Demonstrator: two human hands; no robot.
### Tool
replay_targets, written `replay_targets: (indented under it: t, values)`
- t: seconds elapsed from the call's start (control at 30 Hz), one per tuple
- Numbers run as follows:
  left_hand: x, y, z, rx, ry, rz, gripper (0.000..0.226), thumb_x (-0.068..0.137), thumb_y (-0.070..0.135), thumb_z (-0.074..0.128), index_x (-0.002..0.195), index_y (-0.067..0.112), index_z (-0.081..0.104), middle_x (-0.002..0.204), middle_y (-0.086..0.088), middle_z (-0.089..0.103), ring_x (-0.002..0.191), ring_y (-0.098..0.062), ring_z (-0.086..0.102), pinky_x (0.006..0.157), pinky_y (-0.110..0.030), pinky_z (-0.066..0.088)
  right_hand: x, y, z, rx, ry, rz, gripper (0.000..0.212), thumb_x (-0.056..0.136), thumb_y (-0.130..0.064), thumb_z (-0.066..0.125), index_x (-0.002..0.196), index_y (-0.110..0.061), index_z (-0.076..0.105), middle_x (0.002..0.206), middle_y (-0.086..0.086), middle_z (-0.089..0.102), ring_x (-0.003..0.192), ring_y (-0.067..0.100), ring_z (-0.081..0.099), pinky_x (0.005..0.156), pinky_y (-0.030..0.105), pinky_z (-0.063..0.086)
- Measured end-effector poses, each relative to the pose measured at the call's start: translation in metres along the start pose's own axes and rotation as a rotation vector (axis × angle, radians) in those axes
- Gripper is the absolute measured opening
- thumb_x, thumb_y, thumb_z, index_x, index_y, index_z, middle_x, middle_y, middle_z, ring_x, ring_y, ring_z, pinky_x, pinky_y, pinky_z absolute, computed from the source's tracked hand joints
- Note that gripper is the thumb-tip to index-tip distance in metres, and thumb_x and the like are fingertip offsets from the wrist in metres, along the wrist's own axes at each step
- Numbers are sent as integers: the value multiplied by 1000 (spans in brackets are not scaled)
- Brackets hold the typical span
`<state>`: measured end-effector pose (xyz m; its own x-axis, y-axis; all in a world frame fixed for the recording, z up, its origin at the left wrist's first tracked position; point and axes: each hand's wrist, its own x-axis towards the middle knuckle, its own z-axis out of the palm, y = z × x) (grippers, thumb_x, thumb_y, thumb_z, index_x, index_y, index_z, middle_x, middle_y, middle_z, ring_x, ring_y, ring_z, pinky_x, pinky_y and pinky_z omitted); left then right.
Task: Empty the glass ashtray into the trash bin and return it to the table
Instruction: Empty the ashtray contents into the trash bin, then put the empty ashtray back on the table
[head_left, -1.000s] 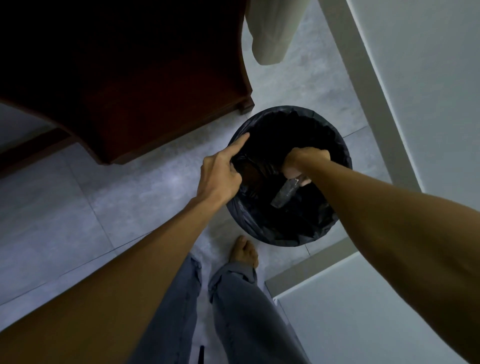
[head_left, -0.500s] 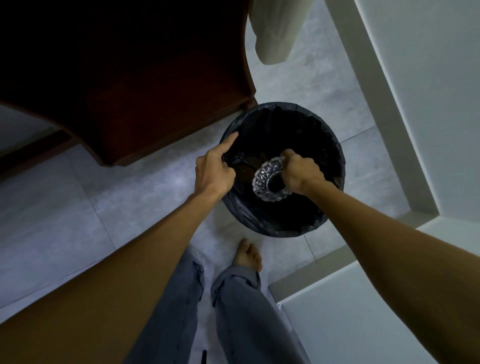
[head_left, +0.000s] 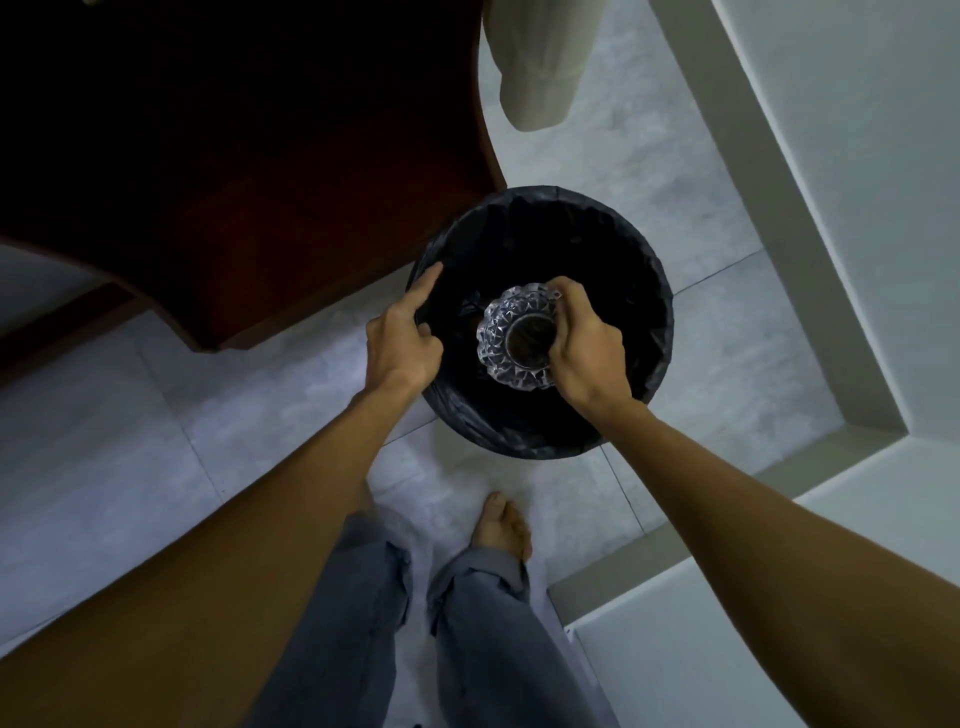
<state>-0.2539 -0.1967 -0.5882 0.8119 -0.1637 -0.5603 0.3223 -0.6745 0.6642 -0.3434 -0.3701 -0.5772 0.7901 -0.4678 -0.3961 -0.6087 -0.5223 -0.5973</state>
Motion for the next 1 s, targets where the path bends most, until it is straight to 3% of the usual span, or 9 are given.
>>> replay_targets:
  t: [0.1,0.2,0.27,0.4,0.53,0.73,0.83,0.93,1.0]
  values:
    - [-3,-2,-5,61,-48,29,81,92,-13,42,153,39,36,153,-1,46,81,4,56,68,9,41,-4,0,-4,33,55,-19,30,107,-29,34,132,-29,49,101,4,69,85,23,68,79,45,58]
    - [-11,-4,-7,118,-42,48,72,92,-6,43,154,32,37,150,-5,50,107,-19,66,97,-22,54,-11,-5,-14,56,105,-35,30,107,-26,35,132,-25,52,97,3,70,81,19,67,75,41,56]
    - [-24,2,-9,156,9,56,65,93,-3,41,152,23,42,151,-10,49,120,-32,62,105,-38,51,-19,-12,-22,90,125,-5,30,108,-25,34,130,-24,54,98,1,70,80,15,64,75,36,55]
    - [-68,39,-18,146,62,16,51,100,7,39,151,12,44,157,-12,41,142,-29,44,120,-29,29,-40,-42,-41,149,149,63,30,108,-26,34,129,-24,55,95,2,69,76,13,59,75,37,54]
    - [-113,94,-38,29,49,-65,47,105,24,35,151,17,43,131,-17,65,115,-33,64,101,-41,52,-72,-85,-68,220,166,103,31,108,-29,31,129,-28,55,102,-8,67,86,11,62,77,31,52]
    - [-194,193,-98,-75,118,-66,41,106,23,38,141,14,57,139,-4,62,133,-20,53,109,-24,37,-135,-173,-136,327,214,193,31,108,-31,30,124,-30,56,101,-13,63,88,11,60,80,31,50]
    - [-234,233,-135,-111,158,-104,39,104,17,41,137,16,61,136,-1,65,130,-16,56,105,-17,35,-166,-216,-173,371,244,227,32,108,-31,30,127,-28,55,103,-12,62,88,9,57,76,20,42]
    - [-270,269,-170,-170,200,-55,32,102,16,44,94,31,70,92,16,72,91,-5,65,91,-18,41,-188,-250,-205,404,280,205,32,107,-32,30,128,-26,53,106,-8,64,90,11,58,76,21,40]
    - [-287,284,-189,-205,221,-34,28,100,16,47,91,23,72,90,7,75,93,-16,66,95,-25,44,-201,-270,-224,415,288,207,31,106,-33,31,127,-22,51,103,-2,65,88,15,59,74,24,40]
